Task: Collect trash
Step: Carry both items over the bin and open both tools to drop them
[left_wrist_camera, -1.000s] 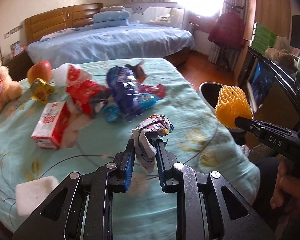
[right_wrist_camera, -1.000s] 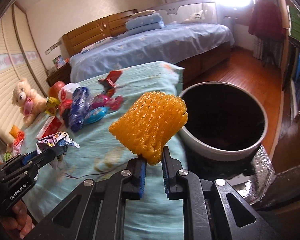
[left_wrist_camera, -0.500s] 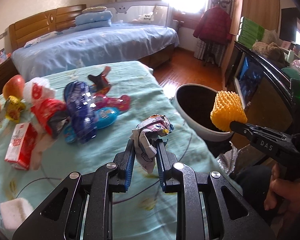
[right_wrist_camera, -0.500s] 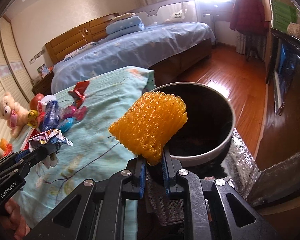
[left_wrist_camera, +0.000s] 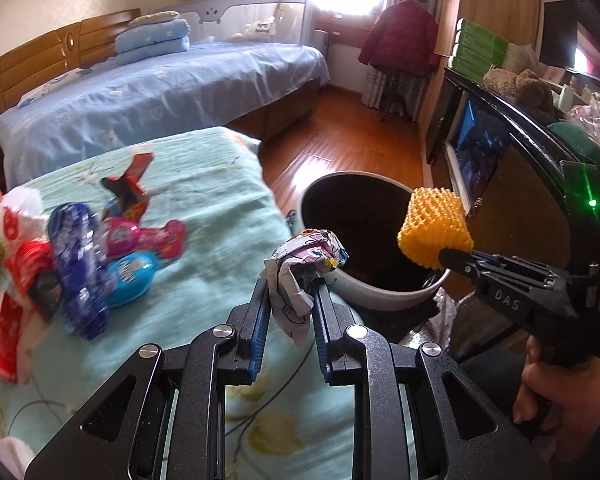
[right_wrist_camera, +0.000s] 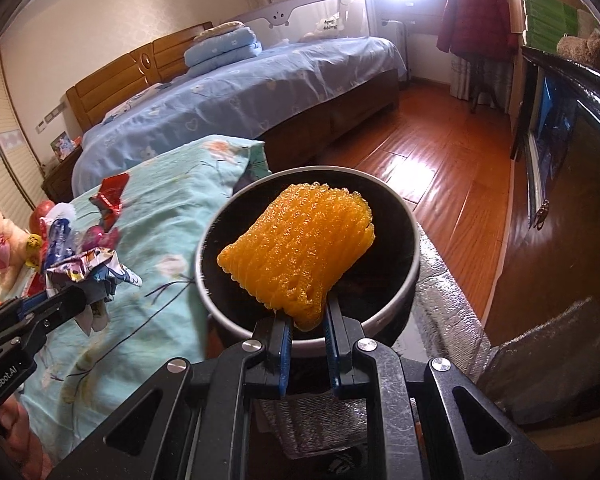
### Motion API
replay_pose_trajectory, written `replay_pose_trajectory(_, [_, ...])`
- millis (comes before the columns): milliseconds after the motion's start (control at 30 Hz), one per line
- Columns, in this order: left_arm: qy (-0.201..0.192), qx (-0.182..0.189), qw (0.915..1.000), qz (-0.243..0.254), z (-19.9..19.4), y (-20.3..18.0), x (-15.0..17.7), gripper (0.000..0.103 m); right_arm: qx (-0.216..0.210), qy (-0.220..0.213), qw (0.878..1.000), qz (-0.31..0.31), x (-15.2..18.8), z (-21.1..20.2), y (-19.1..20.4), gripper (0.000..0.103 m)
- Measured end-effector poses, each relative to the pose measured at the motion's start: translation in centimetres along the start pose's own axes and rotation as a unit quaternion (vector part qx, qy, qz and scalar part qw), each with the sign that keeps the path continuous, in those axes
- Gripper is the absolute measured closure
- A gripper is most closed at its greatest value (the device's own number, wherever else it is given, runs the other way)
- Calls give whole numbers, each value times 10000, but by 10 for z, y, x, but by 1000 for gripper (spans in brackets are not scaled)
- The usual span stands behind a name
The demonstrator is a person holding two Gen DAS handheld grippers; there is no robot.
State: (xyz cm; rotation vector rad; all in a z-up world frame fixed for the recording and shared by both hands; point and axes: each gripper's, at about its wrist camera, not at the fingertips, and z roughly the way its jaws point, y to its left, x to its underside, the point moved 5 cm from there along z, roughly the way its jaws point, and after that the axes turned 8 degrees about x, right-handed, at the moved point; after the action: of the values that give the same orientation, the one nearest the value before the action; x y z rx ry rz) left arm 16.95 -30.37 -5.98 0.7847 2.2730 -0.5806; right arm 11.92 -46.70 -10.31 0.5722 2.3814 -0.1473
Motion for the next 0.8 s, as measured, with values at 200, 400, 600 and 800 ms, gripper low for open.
replay_pose_trajectory(200, [157,180,9997,4,23,-12,-11,84,55,109,9999,50,-6,13,-11,88])
replay_pose_trajectory(400, [288,244,9993,55,41,-22,-19,83,77,190,9997,100,-13,24,-17,88])
replay_pose_trajectory(600, [393,329,9987,66,56,-28,-25,83,67,303,9994,151,-17,36,-25,88])
replay_pose_trajectory(800, [493,366,9981,107,68,-32,-29,82,86,398,9991,96,-22,44,-25,85])
